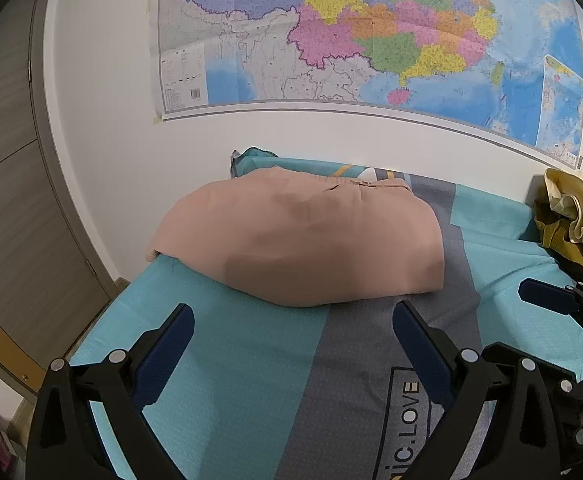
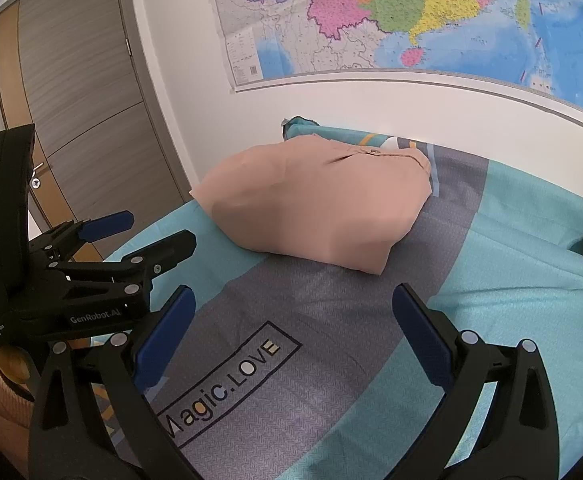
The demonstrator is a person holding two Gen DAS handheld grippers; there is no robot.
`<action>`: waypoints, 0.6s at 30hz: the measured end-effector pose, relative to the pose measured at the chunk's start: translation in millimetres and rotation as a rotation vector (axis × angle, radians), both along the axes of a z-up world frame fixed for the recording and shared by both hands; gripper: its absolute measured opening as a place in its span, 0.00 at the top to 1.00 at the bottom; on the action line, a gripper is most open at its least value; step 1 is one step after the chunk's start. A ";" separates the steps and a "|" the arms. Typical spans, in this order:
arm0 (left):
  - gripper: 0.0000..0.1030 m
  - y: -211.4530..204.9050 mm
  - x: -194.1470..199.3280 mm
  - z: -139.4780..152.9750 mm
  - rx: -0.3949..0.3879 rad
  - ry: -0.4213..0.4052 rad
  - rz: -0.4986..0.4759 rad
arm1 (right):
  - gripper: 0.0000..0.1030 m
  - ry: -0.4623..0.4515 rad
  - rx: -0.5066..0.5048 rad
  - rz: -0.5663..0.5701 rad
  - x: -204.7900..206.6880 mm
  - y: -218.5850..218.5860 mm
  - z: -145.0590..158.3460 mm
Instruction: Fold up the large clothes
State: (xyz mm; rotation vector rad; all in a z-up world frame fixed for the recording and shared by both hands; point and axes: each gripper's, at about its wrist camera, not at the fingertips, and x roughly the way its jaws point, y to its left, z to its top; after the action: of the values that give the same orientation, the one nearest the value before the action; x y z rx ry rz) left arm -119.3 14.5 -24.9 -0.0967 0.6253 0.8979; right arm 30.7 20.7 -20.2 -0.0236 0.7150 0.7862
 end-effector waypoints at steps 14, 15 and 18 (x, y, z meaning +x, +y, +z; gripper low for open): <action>0.07 1.0 0.2 -1.4 -0.002 0.000 0.003 | 0.06 0.003 0.000 -0.004 -2.0 1.7 0.3; 0.07 1.0 0.3 -1.6 -0.002 0.000 0.004 | 0.06 0.004 0.001 -0.004 -1.0 1.1 0.0; 0.07 1.1 0.8 -2.1 -0.004 0.001 0.007 | 0.06 0.004 0.001 -0.002 -0.2 1.2 -0.1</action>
State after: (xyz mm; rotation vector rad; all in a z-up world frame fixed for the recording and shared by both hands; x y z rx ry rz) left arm -118.5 15.6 -27.0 -0.1016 0.6284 0.9031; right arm 30.5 21.9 -20.3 -0.0207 0.7180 0.7849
